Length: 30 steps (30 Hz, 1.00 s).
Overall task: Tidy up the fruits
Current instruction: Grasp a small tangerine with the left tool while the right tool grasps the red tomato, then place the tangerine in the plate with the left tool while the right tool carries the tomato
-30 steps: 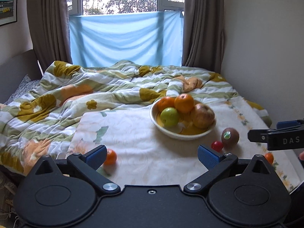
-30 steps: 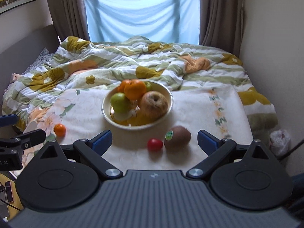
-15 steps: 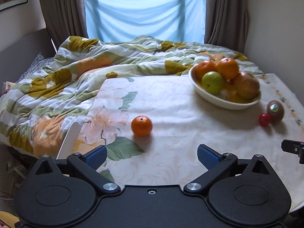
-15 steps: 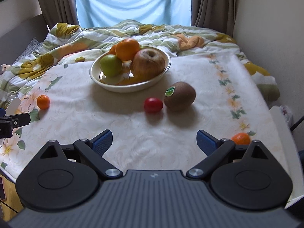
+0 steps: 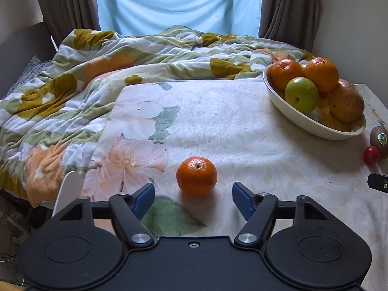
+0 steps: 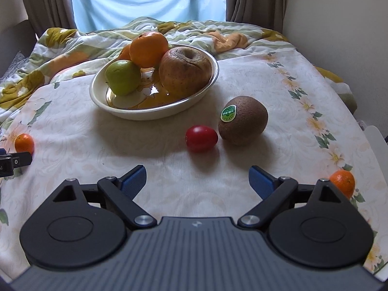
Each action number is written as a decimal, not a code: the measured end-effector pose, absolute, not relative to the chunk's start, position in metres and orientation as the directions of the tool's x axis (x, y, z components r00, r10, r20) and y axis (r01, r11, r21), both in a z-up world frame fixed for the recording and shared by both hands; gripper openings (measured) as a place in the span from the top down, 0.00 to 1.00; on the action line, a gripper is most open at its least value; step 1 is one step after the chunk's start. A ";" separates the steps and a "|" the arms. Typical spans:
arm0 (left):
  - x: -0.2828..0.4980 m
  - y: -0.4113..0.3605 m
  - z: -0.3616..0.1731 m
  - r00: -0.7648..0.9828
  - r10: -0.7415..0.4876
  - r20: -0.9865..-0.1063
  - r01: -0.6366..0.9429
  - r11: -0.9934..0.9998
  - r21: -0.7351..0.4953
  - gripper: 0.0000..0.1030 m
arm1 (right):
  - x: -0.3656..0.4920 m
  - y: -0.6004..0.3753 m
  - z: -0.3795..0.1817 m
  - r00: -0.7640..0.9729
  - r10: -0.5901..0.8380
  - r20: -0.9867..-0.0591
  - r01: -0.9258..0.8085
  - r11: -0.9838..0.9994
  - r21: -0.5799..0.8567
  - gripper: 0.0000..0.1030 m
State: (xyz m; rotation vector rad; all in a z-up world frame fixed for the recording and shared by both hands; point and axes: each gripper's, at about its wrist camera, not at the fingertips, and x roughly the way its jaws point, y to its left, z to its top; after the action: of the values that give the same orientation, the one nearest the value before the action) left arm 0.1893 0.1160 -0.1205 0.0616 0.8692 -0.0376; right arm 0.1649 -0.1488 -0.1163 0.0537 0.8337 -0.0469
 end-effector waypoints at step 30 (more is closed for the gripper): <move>0.184 0.129 -0.111 0.642 -0.035 -0.766 0.045 0.999 -0.008 0.60 | 0.209 -0.136 -0.124 0.658 -0.137 -0.740 0.204 0.979 0.000 0.54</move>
State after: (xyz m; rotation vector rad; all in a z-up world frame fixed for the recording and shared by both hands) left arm 0.1840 0.1288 -0.1110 0.0122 0.8727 -0.0456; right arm 0.2087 -0.1361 -0.1236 0.0856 0.8306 -0.1938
